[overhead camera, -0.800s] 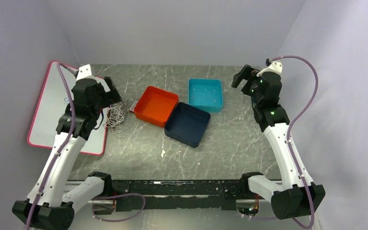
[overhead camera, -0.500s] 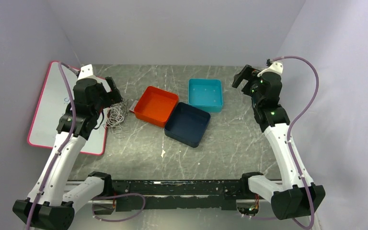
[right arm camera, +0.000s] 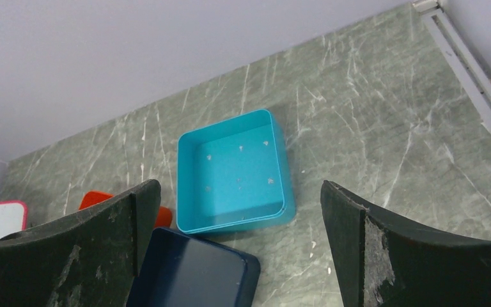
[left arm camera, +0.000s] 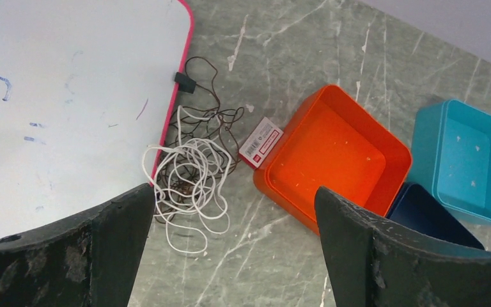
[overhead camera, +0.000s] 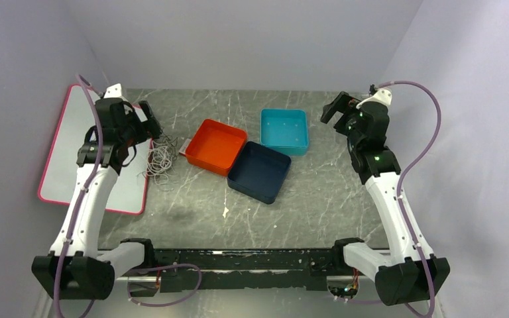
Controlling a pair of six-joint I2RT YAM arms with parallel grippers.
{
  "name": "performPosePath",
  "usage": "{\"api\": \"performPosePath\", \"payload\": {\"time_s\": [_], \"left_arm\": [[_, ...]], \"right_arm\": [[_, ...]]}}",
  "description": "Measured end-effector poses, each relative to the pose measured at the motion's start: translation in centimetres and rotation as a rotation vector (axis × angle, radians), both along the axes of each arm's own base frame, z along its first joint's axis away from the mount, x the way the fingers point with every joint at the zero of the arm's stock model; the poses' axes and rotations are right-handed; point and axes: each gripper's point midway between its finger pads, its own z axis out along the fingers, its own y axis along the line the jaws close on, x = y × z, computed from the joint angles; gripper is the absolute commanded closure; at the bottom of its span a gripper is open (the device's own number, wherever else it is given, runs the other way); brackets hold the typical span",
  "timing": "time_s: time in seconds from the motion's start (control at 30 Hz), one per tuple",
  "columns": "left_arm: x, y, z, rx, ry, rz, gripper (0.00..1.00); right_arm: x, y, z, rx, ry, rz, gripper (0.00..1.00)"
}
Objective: Untangle the cables
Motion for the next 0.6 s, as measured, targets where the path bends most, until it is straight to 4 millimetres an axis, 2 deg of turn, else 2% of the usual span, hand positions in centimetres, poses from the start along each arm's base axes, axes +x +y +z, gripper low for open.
{"api": "performPosePath", "payload": {"time_s": [0.23, 0.43, 0.6], "left_arm": [[1.4, 1.0, -1.9, -0.025, 0.084, -0.050, 0.01], [2.5, 1.4, -5.9, -0.034, 0.203, -0.136, 0.01], [3.3, 1.2, -10.0, -0.036, 0.315, -0.195, 0.01]], "right_arm": [[0.4, 0.8, -2.0, 0.004, 0.068, 0.043, 0.00], [0.5, 2.8, -4.1, 0.033, 0.144, 0.146, 0.00], [-0.2, 4.3, -5.4, 0.076, 0.189, 0.222, 0.00]]}}
